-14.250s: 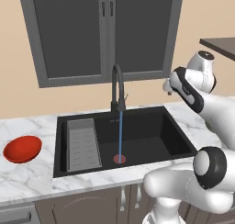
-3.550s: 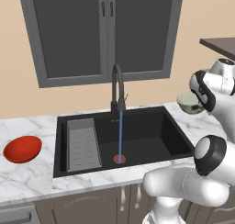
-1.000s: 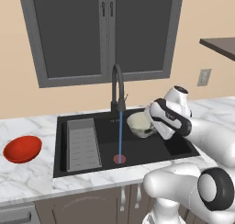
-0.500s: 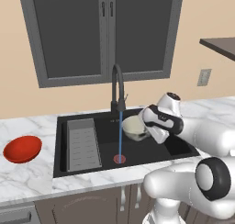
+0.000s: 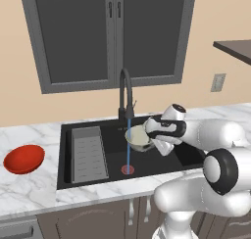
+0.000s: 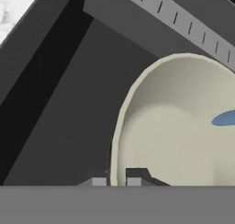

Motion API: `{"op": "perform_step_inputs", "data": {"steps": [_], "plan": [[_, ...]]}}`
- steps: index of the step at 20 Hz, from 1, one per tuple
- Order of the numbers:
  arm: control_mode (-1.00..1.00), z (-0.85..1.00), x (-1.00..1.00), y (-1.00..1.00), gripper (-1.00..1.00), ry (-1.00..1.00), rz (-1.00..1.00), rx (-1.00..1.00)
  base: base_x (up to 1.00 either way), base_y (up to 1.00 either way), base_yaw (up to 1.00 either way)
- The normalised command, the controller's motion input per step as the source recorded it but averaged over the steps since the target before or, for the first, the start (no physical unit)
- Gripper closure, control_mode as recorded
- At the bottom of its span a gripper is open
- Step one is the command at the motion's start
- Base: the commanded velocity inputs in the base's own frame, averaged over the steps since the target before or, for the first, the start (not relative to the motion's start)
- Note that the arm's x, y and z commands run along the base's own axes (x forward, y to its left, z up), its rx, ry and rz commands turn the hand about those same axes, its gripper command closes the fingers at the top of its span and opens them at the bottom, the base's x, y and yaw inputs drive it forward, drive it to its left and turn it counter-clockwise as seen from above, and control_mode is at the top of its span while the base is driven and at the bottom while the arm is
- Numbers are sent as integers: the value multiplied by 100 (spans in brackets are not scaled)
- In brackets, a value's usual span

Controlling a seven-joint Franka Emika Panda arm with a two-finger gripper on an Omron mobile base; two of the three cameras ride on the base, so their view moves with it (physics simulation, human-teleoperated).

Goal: Rinse each bowl for a few seconds and place them down in the sink or on the counter.

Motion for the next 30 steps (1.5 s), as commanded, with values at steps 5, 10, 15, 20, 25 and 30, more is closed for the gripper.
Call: {"op": "perform_step_inputs", "data": {"steps": [5,10,15,20,25,30], "plan": [[-100,-20,25,8,100,0,2,3,0,0,0],[-100,-2,8,-5,100,-1,0,0,0,0,0],[-100,3,-6,-24,100,-2,0,0,0,0,0],[-100,14,-15,-29,100,0,-1,0,0,0,0],[-100,30,-6,-21,100,-6,-2,-3,0,0,0],[-100,35,0,-25,100,-4,-4,-1,0,0,0]]}}
